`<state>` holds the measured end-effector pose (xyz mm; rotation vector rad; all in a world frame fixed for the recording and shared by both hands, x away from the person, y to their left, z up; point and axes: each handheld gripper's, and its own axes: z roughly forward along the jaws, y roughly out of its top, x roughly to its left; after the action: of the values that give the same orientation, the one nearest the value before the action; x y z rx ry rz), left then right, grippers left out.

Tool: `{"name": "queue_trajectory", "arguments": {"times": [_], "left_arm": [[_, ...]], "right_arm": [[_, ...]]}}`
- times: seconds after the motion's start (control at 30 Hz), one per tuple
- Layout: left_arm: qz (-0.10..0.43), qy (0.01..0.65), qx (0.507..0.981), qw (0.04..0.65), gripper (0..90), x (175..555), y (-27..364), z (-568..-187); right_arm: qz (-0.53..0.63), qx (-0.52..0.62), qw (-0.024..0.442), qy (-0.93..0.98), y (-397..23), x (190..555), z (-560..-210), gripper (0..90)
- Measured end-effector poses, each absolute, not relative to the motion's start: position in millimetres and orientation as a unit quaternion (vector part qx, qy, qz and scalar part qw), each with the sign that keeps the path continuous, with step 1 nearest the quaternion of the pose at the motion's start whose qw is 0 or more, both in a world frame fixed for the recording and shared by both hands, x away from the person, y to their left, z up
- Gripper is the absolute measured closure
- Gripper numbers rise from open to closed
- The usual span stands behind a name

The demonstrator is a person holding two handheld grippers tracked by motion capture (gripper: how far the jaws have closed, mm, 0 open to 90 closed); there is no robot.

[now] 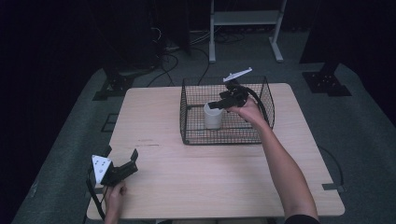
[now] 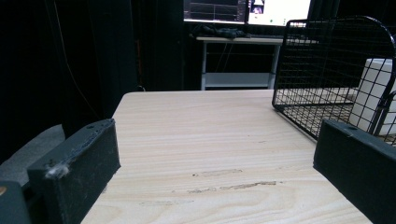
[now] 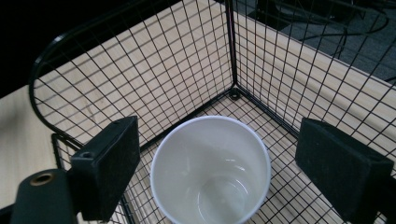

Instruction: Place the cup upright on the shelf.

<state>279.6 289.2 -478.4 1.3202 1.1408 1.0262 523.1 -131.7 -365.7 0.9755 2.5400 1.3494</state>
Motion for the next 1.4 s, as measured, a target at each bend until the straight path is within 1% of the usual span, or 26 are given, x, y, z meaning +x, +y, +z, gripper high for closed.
{"name": "queue_trajectory", "arguments": {"times": [0.23, 0.57, 1.4], "left_arm": [[0.433, 0.475, 0.555, 0.527, 0.0, 279, 288, -478], [0.432, 0.476, 0.555, 0.527, 0.0, 279, 288, -478], [0.433, 0.476, 0.556, 0.525, 0.0, 279, 288, -478]], "right_arm": [[0.459, 0.326, 0.064, 0.824, -143, 511, -357, 13.3], [0.475, 0.330, 0.063, 0.814, -160, 497, -345, 13.4], [0.480, 0.304, 0.069, 0.820, -183, 456, -339, 13.4]]}}
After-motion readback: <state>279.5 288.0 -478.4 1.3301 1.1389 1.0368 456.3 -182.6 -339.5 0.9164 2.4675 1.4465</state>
